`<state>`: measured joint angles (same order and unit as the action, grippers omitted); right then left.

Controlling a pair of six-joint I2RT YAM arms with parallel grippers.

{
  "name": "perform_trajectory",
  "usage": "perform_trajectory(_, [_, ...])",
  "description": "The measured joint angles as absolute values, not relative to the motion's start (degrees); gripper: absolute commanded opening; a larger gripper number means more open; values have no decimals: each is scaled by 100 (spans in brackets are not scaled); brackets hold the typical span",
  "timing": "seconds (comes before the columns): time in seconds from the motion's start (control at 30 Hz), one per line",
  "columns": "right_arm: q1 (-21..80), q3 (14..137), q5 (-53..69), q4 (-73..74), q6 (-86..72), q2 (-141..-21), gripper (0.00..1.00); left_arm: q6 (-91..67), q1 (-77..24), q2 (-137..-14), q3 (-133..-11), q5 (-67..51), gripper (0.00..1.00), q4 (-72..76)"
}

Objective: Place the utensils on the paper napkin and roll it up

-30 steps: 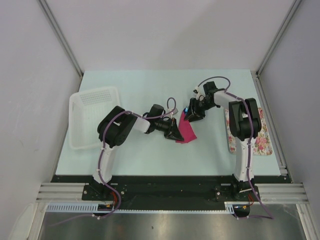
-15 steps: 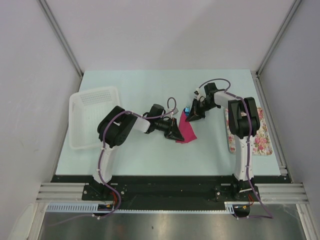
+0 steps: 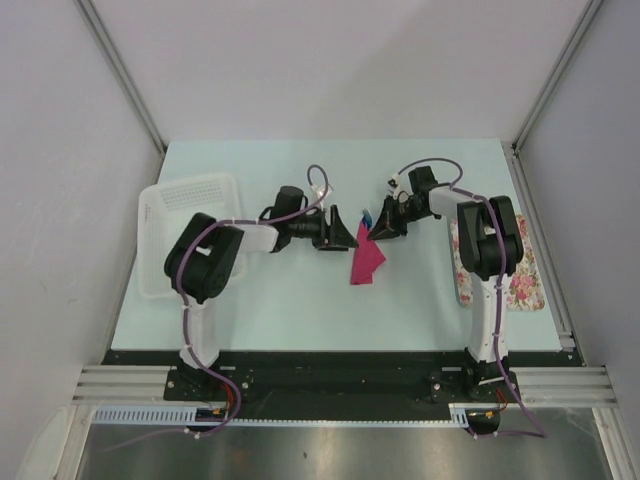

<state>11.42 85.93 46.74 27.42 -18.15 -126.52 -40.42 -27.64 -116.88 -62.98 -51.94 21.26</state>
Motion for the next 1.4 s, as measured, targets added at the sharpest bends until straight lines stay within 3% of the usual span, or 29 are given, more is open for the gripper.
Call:
perform_trajectory(0.07, [1177, 8536, 4661, 2655, -1841, -12556, 0, -3870, -2609, -11463, -6298, -5015, 90, 1968])
perform_trajectory(0.13, [1199, 8493, 4652, 2571, -1848, -12453, 0, -3656, -2477, -11240, -6298, -4803, 96, 1798])
perform_trajectory(0.23, [1234, 8477, 4652, 2467, -1861, -12342, 0, -3332, -2381, -11004, -6305, -4506, 98, 1544])
perform_trajectory(0.57, [1227, 8475, 4687, 2316, -1865, -12272, 0, -2794, -2364, -10914, -6344, -3927, 100, 1081])
perform_trajectory(1.4, [1227, 8243, 5328, 1673, -2252, -11314, 0, -2635, -2003, -10521, -6272, -3741, 100, 1140])
